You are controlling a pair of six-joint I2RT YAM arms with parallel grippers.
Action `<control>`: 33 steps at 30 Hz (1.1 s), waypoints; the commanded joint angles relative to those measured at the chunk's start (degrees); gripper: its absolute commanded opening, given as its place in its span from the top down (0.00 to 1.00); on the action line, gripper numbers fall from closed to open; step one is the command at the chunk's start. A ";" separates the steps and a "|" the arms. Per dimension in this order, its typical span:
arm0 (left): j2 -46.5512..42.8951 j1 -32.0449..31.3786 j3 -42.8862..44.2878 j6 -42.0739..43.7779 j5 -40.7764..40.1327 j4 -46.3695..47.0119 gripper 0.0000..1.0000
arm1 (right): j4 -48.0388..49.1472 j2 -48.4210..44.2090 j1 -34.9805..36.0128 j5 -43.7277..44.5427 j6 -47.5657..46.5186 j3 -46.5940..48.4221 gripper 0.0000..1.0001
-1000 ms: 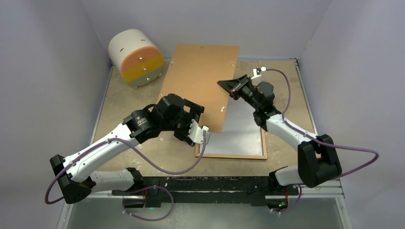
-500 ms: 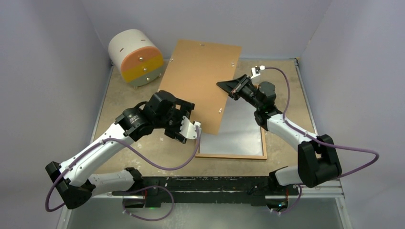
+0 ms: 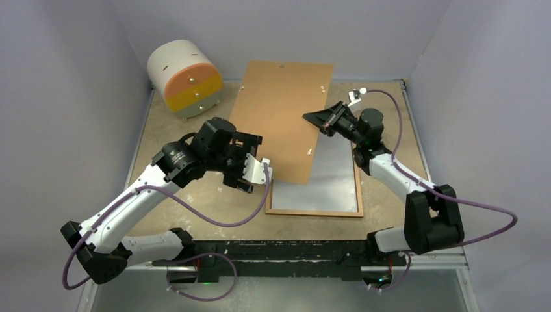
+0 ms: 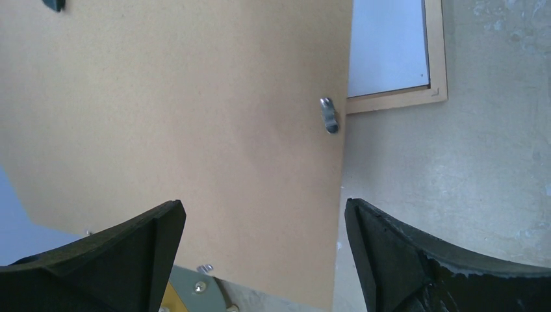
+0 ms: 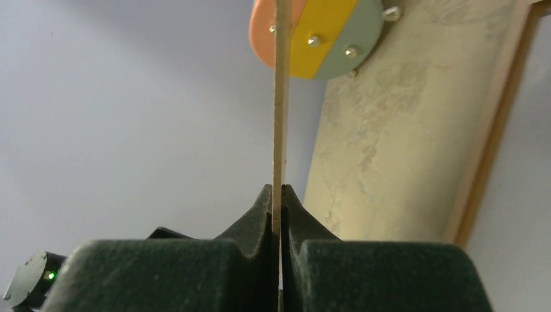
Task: Put the photo into the frame
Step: Turn over the photo frame item at the center of the board, then move the photo frame to the center of the board.
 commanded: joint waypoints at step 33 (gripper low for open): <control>45.72 15.73 11.11 -41.87 1.38 38.20 0.31 | -53.06 7.79 -32.76 -27.62 -39.89 24.16 1.00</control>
